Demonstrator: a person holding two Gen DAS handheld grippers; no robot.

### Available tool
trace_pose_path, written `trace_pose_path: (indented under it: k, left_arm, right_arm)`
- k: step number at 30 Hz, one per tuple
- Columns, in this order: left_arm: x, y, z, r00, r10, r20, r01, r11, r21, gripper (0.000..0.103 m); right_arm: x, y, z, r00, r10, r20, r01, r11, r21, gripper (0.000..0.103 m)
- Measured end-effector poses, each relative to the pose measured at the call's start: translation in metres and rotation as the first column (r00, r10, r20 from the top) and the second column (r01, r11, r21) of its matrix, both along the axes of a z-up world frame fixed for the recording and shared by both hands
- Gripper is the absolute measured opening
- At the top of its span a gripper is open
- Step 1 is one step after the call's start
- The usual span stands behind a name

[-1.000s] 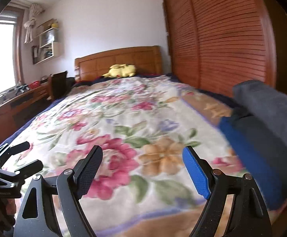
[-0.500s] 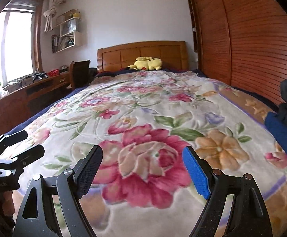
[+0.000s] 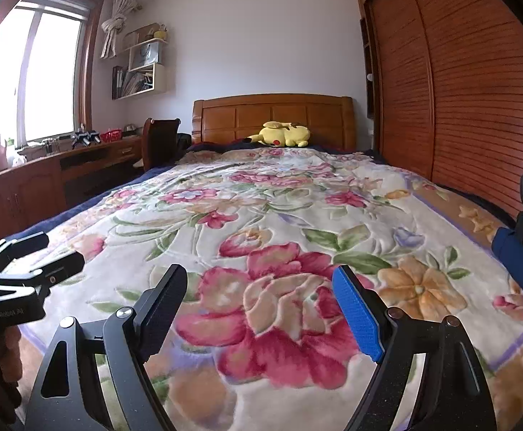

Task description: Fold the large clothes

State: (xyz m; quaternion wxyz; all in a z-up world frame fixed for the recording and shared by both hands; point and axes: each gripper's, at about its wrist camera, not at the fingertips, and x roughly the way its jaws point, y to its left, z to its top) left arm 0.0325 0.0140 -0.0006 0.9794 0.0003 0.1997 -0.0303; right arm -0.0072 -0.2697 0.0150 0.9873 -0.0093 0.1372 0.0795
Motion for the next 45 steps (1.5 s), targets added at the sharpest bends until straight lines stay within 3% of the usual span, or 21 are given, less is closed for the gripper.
trace_pose_path:
  k: [7,16,45]
  left_arm:
    - [-0.004,0.007,0.001,1.0,0.013,0.019,-0.012,1.0,-0.026,0.097]
    - [-0.009,0.001,0.001,0.998,0.033,0.051,-0.033,0.999,0.015,0.097]
    - [-0.01,-0.003,0.001,0.999,0.016,0.045,-0.016,1.0,0.012,0.097]
  right_arm:
    - [0.011,0.01,-0.009,1.0,0.002,-0.006,-0.002,1.0,-0.02,0.084]
    - [0.005,0.012,-0.009,1.0,0.004,-0.002,-0.004,1.0,-0.019,0.084]
    - [0.007,0.009,-0.012,1.0,0.008,0.015,-0.008,1.0,-0.001,0.084]
